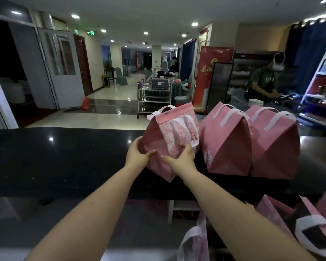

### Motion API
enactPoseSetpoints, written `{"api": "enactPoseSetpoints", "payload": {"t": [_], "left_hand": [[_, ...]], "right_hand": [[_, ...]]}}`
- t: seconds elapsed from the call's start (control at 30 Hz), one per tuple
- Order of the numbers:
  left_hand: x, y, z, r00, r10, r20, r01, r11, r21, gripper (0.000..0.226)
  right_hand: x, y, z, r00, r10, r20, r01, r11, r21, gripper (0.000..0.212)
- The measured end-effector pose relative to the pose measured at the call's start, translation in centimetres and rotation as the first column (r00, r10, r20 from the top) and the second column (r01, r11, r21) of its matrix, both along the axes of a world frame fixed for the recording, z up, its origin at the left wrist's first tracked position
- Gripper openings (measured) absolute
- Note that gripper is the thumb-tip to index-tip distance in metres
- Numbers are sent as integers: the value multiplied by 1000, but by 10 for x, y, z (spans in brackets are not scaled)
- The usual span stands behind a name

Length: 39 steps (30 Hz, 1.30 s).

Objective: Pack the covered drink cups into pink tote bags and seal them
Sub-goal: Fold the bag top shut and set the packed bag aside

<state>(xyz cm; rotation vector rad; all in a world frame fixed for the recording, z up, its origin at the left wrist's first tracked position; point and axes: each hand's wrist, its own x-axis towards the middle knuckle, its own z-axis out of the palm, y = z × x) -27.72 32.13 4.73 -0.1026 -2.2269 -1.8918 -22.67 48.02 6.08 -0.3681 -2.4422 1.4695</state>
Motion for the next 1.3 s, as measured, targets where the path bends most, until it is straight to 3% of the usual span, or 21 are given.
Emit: {"api": "enactPoseSetpoints", "payload": {"t": [0.23,0.4,0.57,0.7,1.0,1.2,1.3], "left_hand": [[11,16,-15,990,73,-117,-104,952,-287,48],[7,25,-10,997,55,-46,-65,966,-249,32],[10,15,-25,1000,1,20,3,980,-201,32],[14,3,-42,999,-21,27,26,978,-208,27],[-8,49,-25,998,-52,29,58,971,-232,25],[-2,53,-32,995,-99,25,102,974,-201,30],[11,46,-32,993,-113,22,115,968,-223,33]], "right_hand": [[-10,26,-3,994,-19,-107,18,1000,-12,46],[-8,38,-11,992,-47,-117,51,998,28,27],[-10,47,-16,999,-50,-14,52,990,134,24],[-8,53,-23,995,-90,32,86,988,125,22],[-7,63,-23,973,-228,-19,229,967,112,22],[5,74,-29,988,-152,-21,154,978,144,41],[17,82,-27,987,-141,-84,154,971,184,40]]}}
